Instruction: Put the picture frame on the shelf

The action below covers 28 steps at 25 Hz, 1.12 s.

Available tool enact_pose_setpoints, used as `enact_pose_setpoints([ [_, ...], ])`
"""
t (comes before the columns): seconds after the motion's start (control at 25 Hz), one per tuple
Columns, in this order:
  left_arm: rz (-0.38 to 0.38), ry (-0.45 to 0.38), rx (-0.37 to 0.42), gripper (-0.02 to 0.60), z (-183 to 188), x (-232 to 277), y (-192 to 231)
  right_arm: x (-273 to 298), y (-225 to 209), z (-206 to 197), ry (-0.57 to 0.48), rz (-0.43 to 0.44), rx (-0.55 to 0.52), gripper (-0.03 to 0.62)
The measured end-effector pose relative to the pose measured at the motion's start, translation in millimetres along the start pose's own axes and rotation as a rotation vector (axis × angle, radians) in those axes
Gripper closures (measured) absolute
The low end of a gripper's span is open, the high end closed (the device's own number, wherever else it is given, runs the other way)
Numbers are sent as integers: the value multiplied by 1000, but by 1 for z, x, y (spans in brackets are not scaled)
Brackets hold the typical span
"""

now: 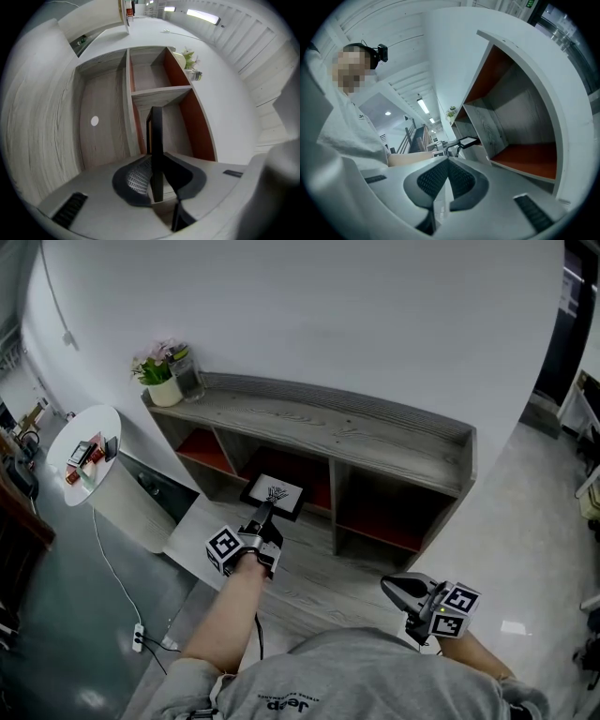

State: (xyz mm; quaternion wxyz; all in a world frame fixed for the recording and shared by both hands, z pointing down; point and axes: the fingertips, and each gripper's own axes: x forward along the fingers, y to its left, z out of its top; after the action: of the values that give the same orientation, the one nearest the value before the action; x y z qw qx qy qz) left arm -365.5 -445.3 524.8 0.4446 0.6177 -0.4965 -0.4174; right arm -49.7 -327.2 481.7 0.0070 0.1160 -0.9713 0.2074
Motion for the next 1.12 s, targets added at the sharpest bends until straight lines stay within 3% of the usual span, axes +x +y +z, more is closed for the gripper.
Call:
enact_pose_setpoints([
  [0.28, 143, 41, -16, 471, -4, 20, 26, -1, -2, 2, 1, 0, 2, 576],
  [0.68, 341, 108, 137, 409, 12, 47, 38, 0, -9, -1, 3, 8, 22, 576],
  [0.88, 434, 170, 202, 326, 17, 59, 47, 1, -12, 0, 0, 17, 34, 576],
  [1.12, 466, 223, 243, 241, 19, 76, 56, 3, -13, -2, 3, 21, 43, 576],
])
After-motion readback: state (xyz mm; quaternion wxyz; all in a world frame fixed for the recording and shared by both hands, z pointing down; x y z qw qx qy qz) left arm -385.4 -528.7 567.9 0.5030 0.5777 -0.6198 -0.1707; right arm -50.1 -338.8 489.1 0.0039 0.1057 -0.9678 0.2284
